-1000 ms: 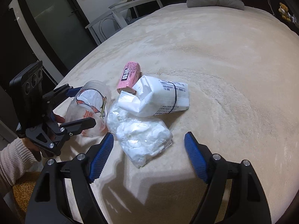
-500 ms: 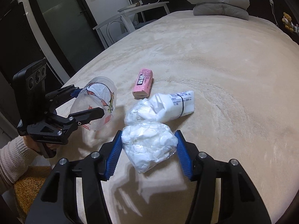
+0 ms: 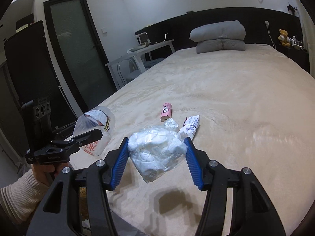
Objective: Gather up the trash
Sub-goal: 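Grasp the clear plastic cup with the left tool while the right tool grasps the white plastic bag, then carry the clear cup and white plastic bag down over the trash bag with both tools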
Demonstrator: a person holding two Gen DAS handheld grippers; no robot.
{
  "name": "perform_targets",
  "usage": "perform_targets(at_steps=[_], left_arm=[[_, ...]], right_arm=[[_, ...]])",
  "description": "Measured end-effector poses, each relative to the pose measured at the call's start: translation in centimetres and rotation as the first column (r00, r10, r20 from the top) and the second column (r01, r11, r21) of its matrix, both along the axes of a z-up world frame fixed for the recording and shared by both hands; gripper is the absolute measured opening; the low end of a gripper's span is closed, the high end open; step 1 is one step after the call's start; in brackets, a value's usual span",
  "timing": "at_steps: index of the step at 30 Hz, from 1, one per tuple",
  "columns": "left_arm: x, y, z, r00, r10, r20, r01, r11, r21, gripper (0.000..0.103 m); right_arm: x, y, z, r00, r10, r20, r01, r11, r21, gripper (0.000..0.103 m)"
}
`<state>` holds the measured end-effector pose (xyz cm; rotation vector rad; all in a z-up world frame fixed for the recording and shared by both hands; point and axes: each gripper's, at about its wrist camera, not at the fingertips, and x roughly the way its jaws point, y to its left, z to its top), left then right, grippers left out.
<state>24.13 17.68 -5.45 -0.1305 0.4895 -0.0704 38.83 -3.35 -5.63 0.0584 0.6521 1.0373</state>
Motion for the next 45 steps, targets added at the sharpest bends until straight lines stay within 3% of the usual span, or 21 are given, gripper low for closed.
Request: perform_targets(at_steps=[7,12,23,25,33,36,39,45], left_arm=[[-6.8,-3.9,-0.7,0.996,0.000,0.094,0.009,0.995,-0.097,0.074],[-10.4,-6.1,-2.1,0.996,0.039,0.082,-0.031,0.994,-0.105,0.074],[-17.3,-8.0,-4.2,0.993,0.087,0.076,-0.067,0.970,-0.232,0.074],[-18.0,-8.8,-4.7,0.996,0.066,0.055,-0.050,0.966,-0.254,0.074],[-19.9,-13.1,-6.9,0.998,-0.023,-0.052,0.011,0.976,-0.217,0.074],[-19.4,-13.6,-7.8,0.992,-0.037,-0.123,0.009,0.976,-0.217,0.074],[-18.8,-13.8,-8.6,0.981,-0.051,-0.189,0.004,0.970,-0.242,0.074],[-18.0,-15.0,-10.8,0.950,-0.073,-0.304,0.005,0.976,-0.218,0.074]], right_arm=[[-6.2,-4.0,-2.4,0.992,-0.124,0.037,0.124,0.992,-0.013,0.056],[-9.9,-6.7,-3.2,0.985,-0.168,0.037,0.167,0.986,0.016,0.056],[-16.4,-9.8,-5.3,0.977,-0.212,-0.007,0.212,0.977,-0.005,0.056],[-17.4,-9.9,-5.6,0.978,-0.207,-0.012,0.207,0.978,-0.015,0.056],[-20.3,-10.7,-7.3,0.985,-0.155,-0.072,0.151,0.987,-0.055,0.056],[-20.9,-11.4,-8.2,0.982,-0.130,-0.139,0.125,0.991,-0.047,0.056],[-21.0,-11.9,-8.5,0.978,-0.136,-0.158,0.129,0.990,-0.052,0.056],[-19.7,-12.4,-9.5,0.961,-0.166,-0.219,0.149,0.984,-0.095,0.056]])
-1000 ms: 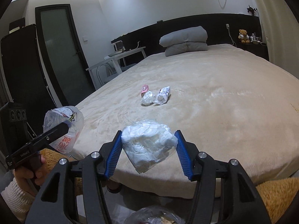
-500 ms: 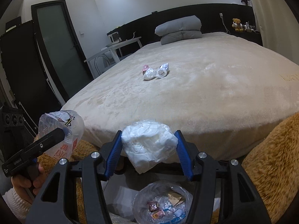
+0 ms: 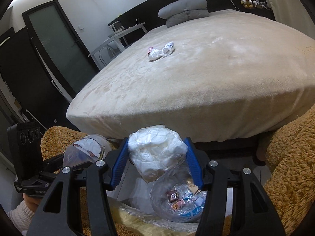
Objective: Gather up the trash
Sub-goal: 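Carry the clear cup and white plastic bag down over the trash bag with both tools, then open both tools to drop the cup and white bag into the trash bag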
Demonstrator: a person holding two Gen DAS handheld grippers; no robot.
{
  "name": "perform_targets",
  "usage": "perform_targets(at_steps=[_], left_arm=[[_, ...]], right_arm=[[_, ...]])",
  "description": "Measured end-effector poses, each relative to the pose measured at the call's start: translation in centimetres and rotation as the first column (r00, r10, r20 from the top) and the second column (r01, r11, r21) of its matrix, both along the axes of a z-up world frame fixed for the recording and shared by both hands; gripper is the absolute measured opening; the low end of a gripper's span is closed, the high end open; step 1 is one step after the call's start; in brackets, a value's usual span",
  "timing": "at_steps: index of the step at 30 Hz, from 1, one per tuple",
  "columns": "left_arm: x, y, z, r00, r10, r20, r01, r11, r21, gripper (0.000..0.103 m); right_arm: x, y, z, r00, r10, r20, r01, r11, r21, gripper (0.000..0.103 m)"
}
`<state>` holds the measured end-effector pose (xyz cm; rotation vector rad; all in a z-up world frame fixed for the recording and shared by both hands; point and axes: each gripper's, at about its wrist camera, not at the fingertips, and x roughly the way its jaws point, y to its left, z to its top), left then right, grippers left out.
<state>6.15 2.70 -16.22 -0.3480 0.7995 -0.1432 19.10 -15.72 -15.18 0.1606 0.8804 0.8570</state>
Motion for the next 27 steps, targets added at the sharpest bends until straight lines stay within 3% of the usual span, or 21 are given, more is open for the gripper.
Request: perform_targets(at_steps=[8,14,22,27], left_arm=[[2.1,1.4,-3.5,0.985,0.021,-0.173,-0.034,0.997,-0.073,0.074],[4.5,2.0,-6.9,0.940,0.013,-0.342,-0.047,0.995,-0.091,0.074],[6.6,1.2,-10.6,0.870,-0.009,-0.493,-0.025,0.998,-0.061,0.074],[7.5,1.8,-13.2,0.812,-0.033,-0.583,-0.043,0.992,-0.116,0.074]], right_arm=[[2.3,0.8,-3.5,0.985,-0.004,-0.170,-0.012,0.996,-0.092,0.056],[4.1,2.2,-6.9,0.946,-0.014,-0.324,-0.050,0.981,-0.189,0.056],[5.8,5.3,-12.9,0.835,-0.023,-0.549,-0.137,0.959,-0.247,0.056],[6.3,6.0,-15.5,0.791,-0.086,-0.606,-0.133,0.943,-0.306,0.056]])
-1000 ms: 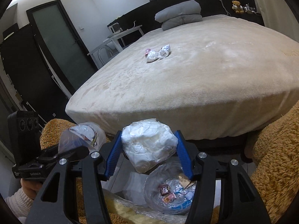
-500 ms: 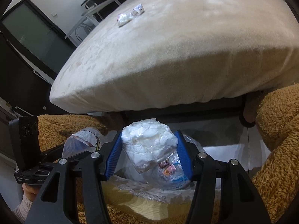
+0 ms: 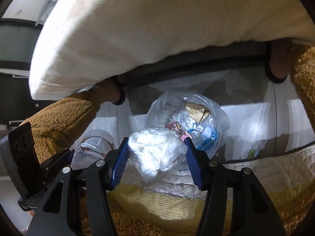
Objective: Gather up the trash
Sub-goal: 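Open both tools to drop the cup and white bag into the trash bag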
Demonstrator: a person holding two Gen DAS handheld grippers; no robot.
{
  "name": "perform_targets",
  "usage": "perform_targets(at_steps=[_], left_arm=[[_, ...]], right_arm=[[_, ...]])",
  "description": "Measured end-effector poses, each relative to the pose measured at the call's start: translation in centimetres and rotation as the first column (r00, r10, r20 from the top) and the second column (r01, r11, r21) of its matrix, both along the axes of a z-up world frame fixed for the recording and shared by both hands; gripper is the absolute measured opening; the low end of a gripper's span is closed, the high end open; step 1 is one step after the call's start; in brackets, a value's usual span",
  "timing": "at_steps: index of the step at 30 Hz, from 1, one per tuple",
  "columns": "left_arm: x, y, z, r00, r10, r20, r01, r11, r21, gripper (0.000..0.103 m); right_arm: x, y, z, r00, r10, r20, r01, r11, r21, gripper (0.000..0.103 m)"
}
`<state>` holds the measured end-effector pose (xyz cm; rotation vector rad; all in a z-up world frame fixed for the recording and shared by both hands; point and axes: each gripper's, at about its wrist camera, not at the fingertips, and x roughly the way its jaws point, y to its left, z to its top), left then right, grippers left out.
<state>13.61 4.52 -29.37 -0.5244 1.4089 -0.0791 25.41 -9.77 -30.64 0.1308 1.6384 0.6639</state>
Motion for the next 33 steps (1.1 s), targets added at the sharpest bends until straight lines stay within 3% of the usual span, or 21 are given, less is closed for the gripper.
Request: perform_targets(at_steps=[9,18,27,33], left_arm=[[1.1,-0.5,-3.7,0.988,-0.018,-0.154,0.002,0.995,-0.103,0.074],[1.6,-0.8,-6.1,0.962,-0.018,-0.271,-0.018,0.992,-0.128,0.074],[1.8,-1.0,-7.1,0.950,-0.026,-0.313,-0.014,0.992,-0.126,0.074],[1.5,-0.4,-7.0,0.950,-0.003,-0.312,-0.041,0.990,-0.135,0.076]], right_arm=[[1.2,0.1,-3.5,0.986,-0.058,-0.157,0.049,0.997,-0.063,0.056],[1.9,0.1,-6.0,0.963,-0.089,-0.256,0.057,0.990,-0.131,0.056],[1.6,0.0,-7.4,0.945,-0.113,-0.308,0.066,0.985,-0.157,0.056],[1.7,-0.2,-7.4,0.946,-0.138,-0.294,0.095,0.983,-0.154,0.059]])
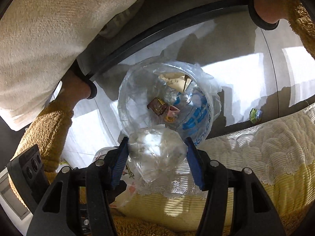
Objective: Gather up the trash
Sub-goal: 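Open both tools to drop the cup and white bag into the trash bag, then move both open tools back up to the remaining items on the bed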
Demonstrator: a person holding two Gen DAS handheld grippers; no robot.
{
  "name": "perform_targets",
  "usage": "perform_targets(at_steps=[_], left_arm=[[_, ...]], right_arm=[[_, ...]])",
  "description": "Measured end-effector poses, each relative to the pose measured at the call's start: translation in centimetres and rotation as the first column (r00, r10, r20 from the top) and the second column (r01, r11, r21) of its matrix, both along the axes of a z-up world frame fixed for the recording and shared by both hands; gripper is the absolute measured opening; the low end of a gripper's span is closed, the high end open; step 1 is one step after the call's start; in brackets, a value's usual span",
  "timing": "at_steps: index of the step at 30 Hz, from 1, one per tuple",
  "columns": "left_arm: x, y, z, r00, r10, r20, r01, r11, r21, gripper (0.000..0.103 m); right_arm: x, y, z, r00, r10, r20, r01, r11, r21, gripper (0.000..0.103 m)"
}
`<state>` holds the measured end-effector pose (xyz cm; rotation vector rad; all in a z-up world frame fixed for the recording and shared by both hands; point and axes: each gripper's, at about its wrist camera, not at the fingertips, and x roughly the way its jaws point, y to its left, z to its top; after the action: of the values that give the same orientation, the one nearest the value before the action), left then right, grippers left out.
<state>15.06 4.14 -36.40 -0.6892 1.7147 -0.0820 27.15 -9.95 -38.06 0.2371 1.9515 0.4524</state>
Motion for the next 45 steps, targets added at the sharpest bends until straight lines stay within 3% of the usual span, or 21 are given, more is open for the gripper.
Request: perform_targets(at_steps=[3,9,13,20,24,27,30,34,36,38,40,41,43,45], left_arm=[[0.0,-0.3,0.4,1.000,-0.004,0.016,0.004,1.000,0.010,0.093],[-0.1,-0.1,2.0,0.997,-0.002,0.076,-0.003,0.998,0.063,0.094],[-0.4,0.1,4.0,0.985,0.015,0.175,-0.033,0.995,0.097,0.094],[-1.6,0.2,8.0,0.937,0.013,0.350,-0.060,0.990,0.124,0.094],[-2.5,0.2,10.6,0.878,0.003,0.478,-0.070,0.990,0.124,0.094],[-4.2,0.6,13.6,0.786,0.015,0.618,-0.142,0.977,0.157,0.094],[-6.2,0.5,15.8,0.694,0.015,0.720,-0.186,0.970,0.159,0.094],[-7.5,0.7,18.2,0.617,0.013,0.787,-0.239,0.956,0.172,0.094],[-8.0,0.9,19.3,0.582,0.010,0.813,-0.256,0.951,0.172,0.094],[-8.5,1.0,20.3,0.563,-0.013,0.826,-0.276,0.939,0.203,0.094],[-8.8,1.4,21.2,0.540,0.019,0.841,-0.285,0.945,0.162,0.094],[-8.7,1.6,21.7,0.534,0.022,0.845,-0.286,0.945,0.156,0.094],[-8.7,1.5,23.2,0.510,-0.029,0.860,-0.278,0.940,0.197,0.094],[-8.7,1.1,24.6,0.479,-0.078,0.874,-0.271,0.934,0.232,0.094]], right_arm=[[0.4,-0.5,0.4,0.999,-0.039,0.017,0.039,0.999,0.013,0.073],[0.8,-0.9,1.7,0.996,-0.071,0.054,0.068,0.996,0.057,0.073],[0.6,-0.9,3.3,0.991,-0.078,0.105,0.066,0.992,0.111,0.074],[-0.6,-1.1,8.0,0.952,-0.054,0.300,-0.003,0.982,0.188,0.074],[-1.2,-2.6,11.4,0.910,-0.111,0.400,-0.009,0.958,0.285,0.073],[-2.2,-3.7,14.2,0.850,-0.150,0.504,-0.042,0.937,0.348,0.073],[-3.6,-4.7,17.1,0.756,-0.186,0.628,-0.080,0.925,0.371,0.073],[-5.3,-6.1,20.3,0.643,-0.219,0.734,-0.139,0.909,0.393,0.073],[-6.0,-6.8,21.8,0.591,-0.236,0.771,-0.169,0.899,0.404,0.073],[-6.6,-7.4,22.9,0.548,-0.248,0.798,-0.192,0.892,0.409,0.074],[-7.0,-7.3,23.9,0.531,-0.250,0.809,-0.203,0.890,0.409,0.074],[-7.2,-7.0,24.5,0.506,-0.232,0.831,-0.219,0.897,0.384,0.074],[-7.9,-6.6,26.1,0.438,-0.202,0.876,-0.277,0.897,0.345,0.073],[-8.1,-6.7,27.5,0.402,-0.200,0.893,-0.301,0.893,0.336,0.073]])
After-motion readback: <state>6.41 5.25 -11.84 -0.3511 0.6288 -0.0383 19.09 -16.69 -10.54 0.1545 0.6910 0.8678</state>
